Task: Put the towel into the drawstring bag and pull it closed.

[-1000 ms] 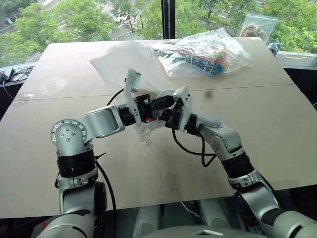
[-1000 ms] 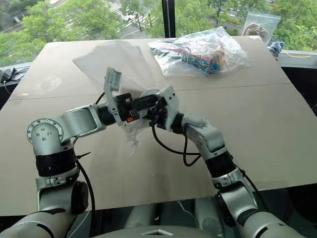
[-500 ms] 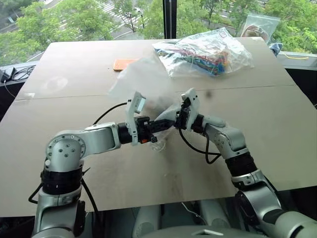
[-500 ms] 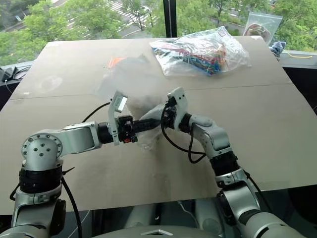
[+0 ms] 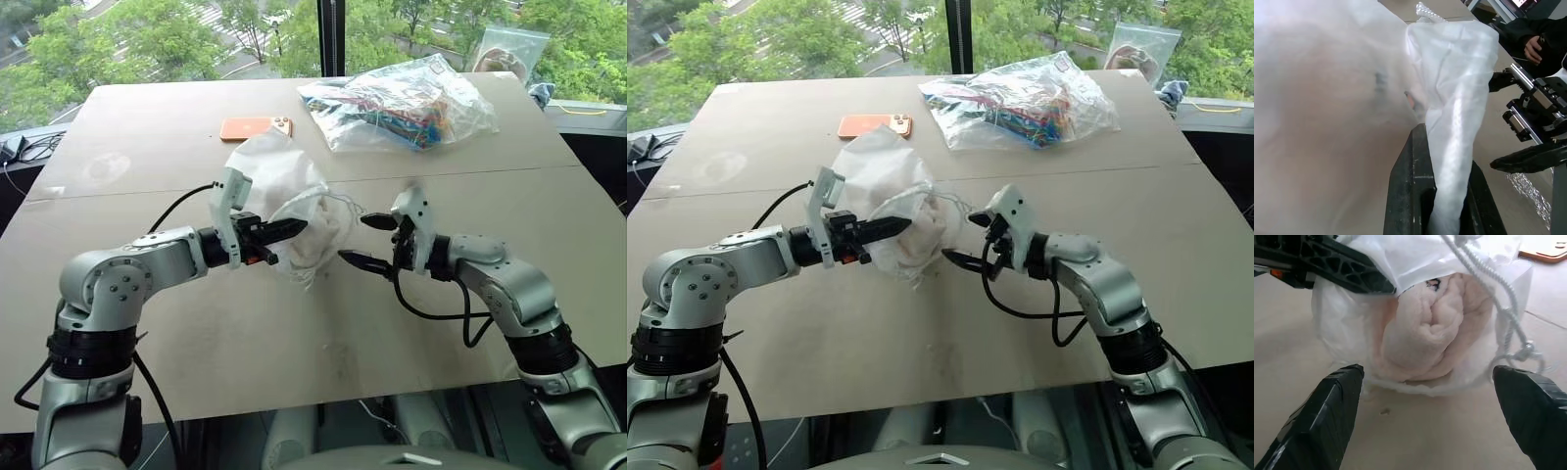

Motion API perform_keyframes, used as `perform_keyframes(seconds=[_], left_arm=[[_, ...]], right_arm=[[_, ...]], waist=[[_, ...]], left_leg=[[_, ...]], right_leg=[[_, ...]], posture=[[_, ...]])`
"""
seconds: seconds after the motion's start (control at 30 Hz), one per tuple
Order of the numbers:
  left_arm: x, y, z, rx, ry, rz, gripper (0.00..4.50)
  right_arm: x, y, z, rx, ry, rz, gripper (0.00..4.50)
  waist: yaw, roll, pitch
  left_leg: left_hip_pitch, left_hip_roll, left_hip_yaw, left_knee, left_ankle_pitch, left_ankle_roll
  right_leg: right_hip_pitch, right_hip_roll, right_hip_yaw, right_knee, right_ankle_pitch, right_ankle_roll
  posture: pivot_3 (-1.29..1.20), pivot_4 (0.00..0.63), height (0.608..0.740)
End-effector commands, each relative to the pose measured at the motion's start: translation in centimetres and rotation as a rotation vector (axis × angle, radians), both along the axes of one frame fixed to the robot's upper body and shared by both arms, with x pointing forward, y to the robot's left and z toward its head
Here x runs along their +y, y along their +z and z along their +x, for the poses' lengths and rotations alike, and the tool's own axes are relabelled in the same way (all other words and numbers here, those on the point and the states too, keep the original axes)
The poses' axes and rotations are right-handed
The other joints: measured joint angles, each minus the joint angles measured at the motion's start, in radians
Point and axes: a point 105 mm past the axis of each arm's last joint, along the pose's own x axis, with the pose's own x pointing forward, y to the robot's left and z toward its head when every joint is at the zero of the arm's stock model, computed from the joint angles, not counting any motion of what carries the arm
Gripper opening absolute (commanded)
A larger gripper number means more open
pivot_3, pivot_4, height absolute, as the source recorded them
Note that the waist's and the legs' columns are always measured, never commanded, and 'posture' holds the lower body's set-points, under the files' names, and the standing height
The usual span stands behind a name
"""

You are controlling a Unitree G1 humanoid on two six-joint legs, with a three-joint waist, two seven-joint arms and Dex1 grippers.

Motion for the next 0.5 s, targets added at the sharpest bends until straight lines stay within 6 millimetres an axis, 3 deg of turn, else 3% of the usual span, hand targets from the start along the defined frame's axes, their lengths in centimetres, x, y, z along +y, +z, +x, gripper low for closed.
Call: perform_keyframes(seconds=[0.03,0.37,0.5], left_arm=[[-0.3,1.0,0.0,-0.05,-0.026,0.004,0.0],[-0.4,1.5,0.1,-0.077,-0.031,0.017,0.0],[-0.5,1.5,0.0,-0.082,-0.033,0.022,0.0]], right_arm=[[-1.5,2.3,2.9,-0.14,-0.167,-0.016,4.49],[0.0,2.4,4.1,-0.153,-0.173,-0.02,4.49],[0.3,2.3,4.0,-0.145,-0.149,-0.023,2.71]], waist=[[0.001,0.0,0.0],[0.002,0.0,0.0],[0.002,0.0,0.0]], left_leg=[[0.0,0.0,0.0,0.0,0.0,0.0],[-0.001,0.0,0.001,0.0,0.0,0.0],[-0.001,0.0,0.0,0.0,0.0,0.0]], right_leg=[[0.0,0.0,0.0,0.0,0.0,0.0],[-0.001,-0.001,0.0,0.0,0.001,-0.001],[-0.001,-0.001,0.0,0.0,0.001,-0.001]], posture=[[0.0,0.15,0.74],[0.0,0.15,0.74],[0.0,0.15,0.74]])
